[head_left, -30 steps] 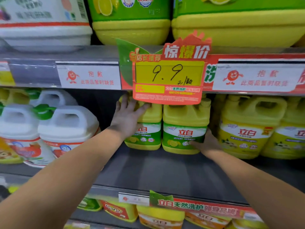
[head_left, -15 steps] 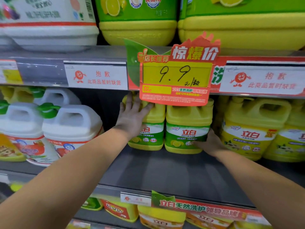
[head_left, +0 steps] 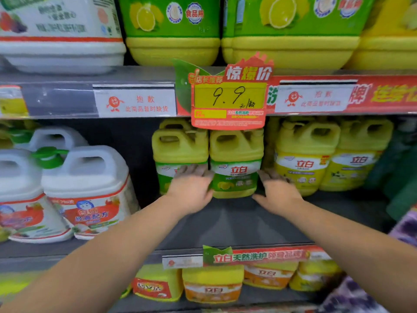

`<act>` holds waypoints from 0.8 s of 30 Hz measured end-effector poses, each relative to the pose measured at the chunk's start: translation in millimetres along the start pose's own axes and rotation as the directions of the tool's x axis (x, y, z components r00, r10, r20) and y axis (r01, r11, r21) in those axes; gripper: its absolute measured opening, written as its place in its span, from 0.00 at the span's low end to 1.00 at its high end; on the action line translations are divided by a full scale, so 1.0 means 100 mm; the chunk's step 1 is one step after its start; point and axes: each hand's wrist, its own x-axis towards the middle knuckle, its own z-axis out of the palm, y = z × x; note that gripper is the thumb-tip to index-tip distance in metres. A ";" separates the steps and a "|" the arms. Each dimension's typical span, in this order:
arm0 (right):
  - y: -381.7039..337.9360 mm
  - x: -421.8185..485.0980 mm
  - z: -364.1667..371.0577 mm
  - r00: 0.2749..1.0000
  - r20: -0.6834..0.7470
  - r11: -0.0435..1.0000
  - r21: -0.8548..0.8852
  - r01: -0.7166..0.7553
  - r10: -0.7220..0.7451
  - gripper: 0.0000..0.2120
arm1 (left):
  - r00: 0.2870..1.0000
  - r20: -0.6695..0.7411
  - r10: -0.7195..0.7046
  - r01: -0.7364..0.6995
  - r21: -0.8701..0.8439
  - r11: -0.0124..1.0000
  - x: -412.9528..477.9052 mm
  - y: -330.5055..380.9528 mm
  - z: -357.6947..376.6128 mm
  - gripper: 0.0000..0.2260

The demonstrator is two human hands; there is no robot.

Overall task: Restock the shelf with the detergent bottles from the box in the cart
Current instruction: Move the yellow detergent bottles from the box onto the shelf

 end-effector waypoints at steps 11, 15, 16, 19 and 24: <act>0.42 -1.35 0.08 0.940 0.172 0.948 -0.180 -0.263 0.294 0.36 | 0.922 0.192 0.337 -0.308 -0.162 0.937 -0.24 1.16 0.32 0.24; 0.68 -1.98 0.08 0.891 0.178 0.904 -0.185 -0.386 0.418 0.34 | 0.869 0.191 0.456 -0.406 -0.252 0.878 -0.39 1.73 0.36 0.23; 0.76 -2.14 0.07 0.879 0.178 0.892 -0.188 -0.411 0.442 0.34 | 0.854 0.193 0.483 -0.430 -0.262 0.864 -0.43 1.88 0.36 0.23; 1.00 -2.63 0.01 0.835 0.188 0.853 -0.196 -0.484 0.518 0.35 | 0.815 0.198 0.545 -0.491 -0.266 0.830 -0.57 2.33 0.29 0.22; 1.48 -3.55 -0.13 0.772 0.140 0.783 -0.154 -0.602 0.621 0.33 | 0.753 0.201 0.627 -0.563 -0.297 0.772 -0.89 3.21 0.11 0.23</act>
